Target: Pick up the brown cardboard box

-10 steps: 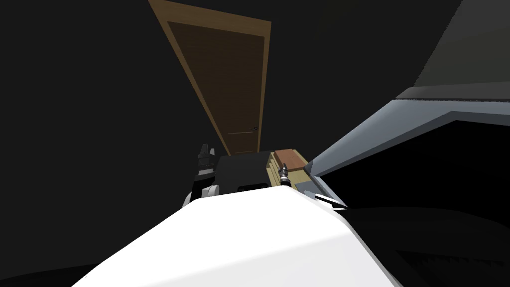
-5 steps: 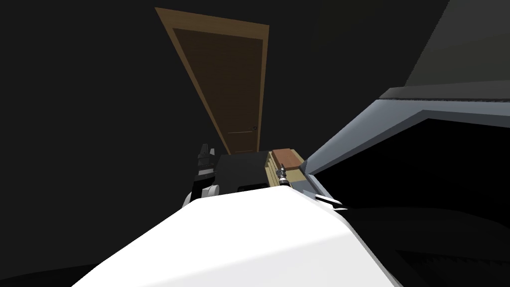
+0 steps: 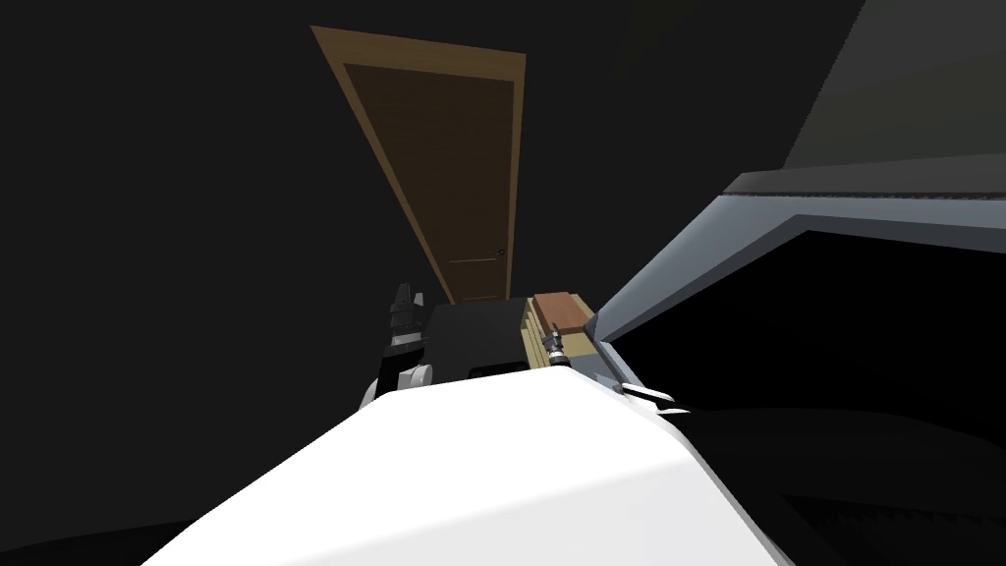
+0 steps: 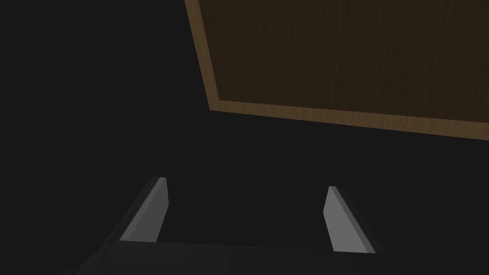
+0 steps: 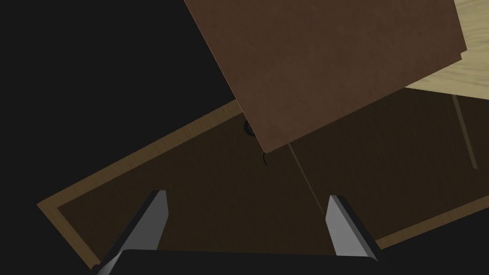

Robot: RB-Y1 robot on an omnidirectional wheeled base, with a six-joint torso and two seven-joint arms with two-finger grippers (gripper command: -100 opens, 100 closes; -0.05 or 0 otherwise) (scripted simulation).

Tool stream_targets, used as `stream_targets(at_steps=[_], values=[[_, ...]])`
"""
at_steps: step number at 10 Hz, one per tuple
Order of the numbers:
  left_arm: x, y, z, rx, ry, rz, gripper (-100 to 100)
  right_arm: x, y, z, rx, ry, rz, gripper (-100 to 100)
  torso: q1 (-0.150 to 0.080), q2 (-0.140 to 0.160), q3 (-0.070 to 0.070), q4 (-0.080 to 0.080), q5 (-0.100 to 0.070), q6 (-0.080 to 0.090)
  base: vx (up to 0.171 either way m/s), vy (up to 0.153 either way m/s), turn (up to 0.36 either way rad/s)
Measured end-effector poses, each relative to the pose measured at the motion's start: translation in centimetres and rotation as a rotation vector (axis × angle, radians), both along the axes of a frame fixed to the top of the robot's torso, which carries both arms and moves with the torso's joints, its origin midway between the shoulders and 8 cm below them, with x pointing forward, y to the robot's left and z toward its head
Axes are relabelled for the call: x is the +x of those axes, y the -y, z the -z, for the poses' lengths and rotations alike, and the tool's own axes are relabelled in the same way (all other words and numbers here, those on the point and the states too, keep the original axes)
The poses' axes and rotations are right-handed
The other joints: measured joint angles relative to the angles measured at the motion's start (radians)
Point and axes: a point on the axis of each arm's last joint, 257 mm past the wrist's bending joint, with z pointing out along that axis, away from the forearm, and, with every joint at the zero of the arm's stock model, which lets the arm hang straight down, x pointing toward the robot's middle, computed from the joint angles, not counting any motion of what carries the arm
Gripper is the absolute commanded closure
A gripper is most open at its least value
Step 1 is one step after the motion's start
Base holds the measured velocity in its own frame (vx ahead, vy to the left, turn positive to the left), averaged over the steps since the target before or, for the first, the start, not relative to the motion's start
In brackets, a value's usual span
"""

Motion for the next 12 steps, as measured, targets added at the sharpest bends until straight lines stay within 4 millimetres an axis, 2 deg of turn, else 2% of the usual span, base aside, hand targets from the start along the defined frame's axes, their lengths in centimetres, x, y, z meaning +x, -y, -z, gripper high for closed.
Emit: stream_targets(at_steps=[1,2,3,7,9,10,11,12], values=[[0.0,0.0,0.0,0.0,0.0,0.0,0,0.0,0.0,0.0,-0.001,0.0,0.0,-100,0.002,-0.001,-0.001,0.0,0.0,0.0,0.005,0.048,0.022],[0.0,0.0,0.0,0.0,0.0,0.0,0,1.0,0.5,-0.8,-0.005,0.01,0.001,-100,0.005,-0.002,-0.001,0.0,0.001,0.0,0.005,0.03,0.003],[0.0,0.0,0.0,0.0,0.0,0.0,0,1.2,0.5,-0.8,-0.008,0.009,0.0,100,0.004,-0.002,-0.001,-0.001,0.001,0.0,0.0,0.0,0.0],[0.0,0.0,0.0,0.0,0.0,0.0,0,1.2,0.5,-0.8,-0.007,0.009,0.0,100,0.002,-0.002,-0.001,0.0,0.001,0.0,0.0,0.0,0.0],[0.0,0.0,0.0,0.0,0.0,0.0,0,1.2,0.5,-0.8,-0.007,0.009,0.0,-100,0.002,-0.002,-0.001,0.0,0.001,0.0,0.0,0.0,0.0],[0.0,0.0,0.0,0.0,0.0,0.0,0,1.2,0.5,-0.8,-0.007,0.009,0.0,0,0.002,-0.002,-0.001,0.0,0.001,0.0,0.0,0.0,0.0],[0.0,0.0,0.0,0.0,0.0,0.0,0,1.2,0.5,-0.8,-0.007,0.009,0.0,-100,0.002,-0.002,-0.001,0.0,0.001,0.0,-0.024,0.057,0.173],[0.0,0.0,0.0,0.0,0.0,0.0,0,2.0,1.5,-1.3,-0.013,0.015,0.012,-100,0.005,-0.001,-0.001,0.0,0.001,-0.001,-0.042,0.093,0.195]])
